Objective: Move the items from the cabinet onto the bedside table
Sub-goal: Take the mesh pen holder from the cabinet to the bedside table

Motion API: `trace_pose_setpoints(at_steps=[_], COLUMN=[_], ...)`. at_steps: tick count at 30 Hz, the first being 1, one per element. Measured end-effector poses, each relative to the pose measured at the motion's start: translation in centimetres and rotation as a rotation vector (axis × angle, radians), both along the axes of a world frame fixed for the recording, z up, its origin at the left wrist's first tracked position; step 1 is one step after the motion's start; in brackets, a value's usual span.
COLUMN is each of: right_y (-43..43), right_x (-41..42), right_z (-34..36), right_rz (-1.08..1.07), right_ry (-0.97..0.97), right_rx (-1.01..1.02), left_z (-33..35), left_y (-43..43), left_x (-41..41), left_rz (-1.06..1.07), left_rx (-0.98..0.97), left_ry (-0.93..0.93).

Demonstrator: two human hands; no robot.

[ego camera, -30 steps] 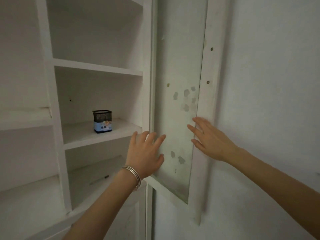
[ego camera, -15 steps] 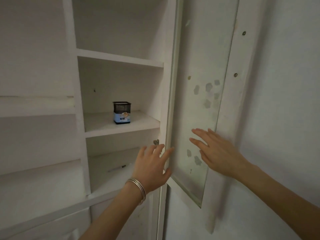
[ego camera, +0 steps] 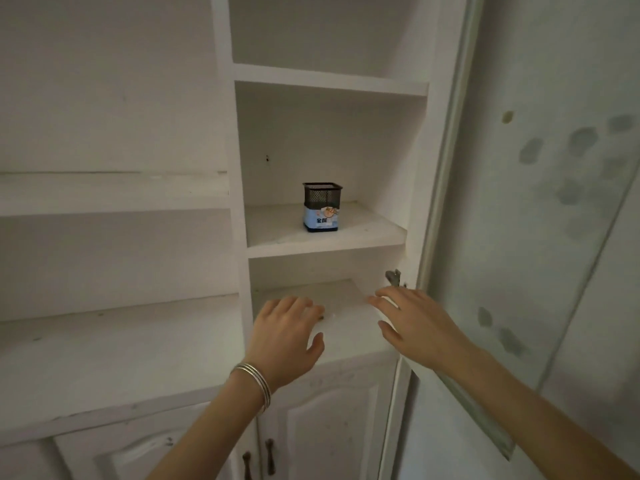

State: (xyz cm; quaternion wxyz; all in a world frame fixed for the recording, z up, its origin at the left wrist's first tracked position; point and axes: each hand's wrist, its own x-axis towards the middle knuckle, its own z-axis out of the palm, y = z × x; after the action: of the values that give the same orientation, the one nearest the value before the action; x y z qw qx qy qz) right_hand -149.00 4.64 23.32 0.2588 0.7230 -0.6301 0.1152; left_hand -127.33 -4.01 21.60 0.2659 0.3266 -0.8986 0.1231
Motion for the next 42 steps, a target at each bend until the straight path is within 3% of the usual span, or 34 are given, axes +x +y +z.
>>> trace_pose_setpoints(at_steps=[9, 14, 21, 25, 30, 37, 42], right_y=[-10.1, -14.9, -21.7, -25.0, -26.8, -27.3, -26.3], right_x=[-1.6, -3.9, -6.5, -7.7, -7.8, -6.9, -5.9], right_z=[5.2, 8.4, 13.2, 14.2, 14.6, 14.4, 14.5], right_rz=[0.023, -0.006, 0.144, 0.220, 0.360, 0.426, 0.476], right_ry=[-0.082, -0.168, -0.371, -0.507, -0.587, -0.568, -0.538], right_rx=[-0.099, -0.144, -0.012, 0.081, 0.049, 0.210, 0.150], left_z=[5.8, 8.3, 9.2, 9.2, 9.2, 8.6, 7.7], left_y=[-8.7, -13.9, -18.6, -19.7, -20.5, -19.7, -17.9], left_x=[-3.1, -4.7, -6.8, -8.0, -9.1, -7.8, -6.1], left_rz=[0.082, 0.087, 0.128, 0.179, 0.229, 0.298, 0.346], left_rx=[-0.127, -0.190, -0.198, -0.178, -0.167, -0.139, -0.119], left_ry=[0.102, 0.031, 0.025, 0.033, 0.033, 0.042, 0.050])
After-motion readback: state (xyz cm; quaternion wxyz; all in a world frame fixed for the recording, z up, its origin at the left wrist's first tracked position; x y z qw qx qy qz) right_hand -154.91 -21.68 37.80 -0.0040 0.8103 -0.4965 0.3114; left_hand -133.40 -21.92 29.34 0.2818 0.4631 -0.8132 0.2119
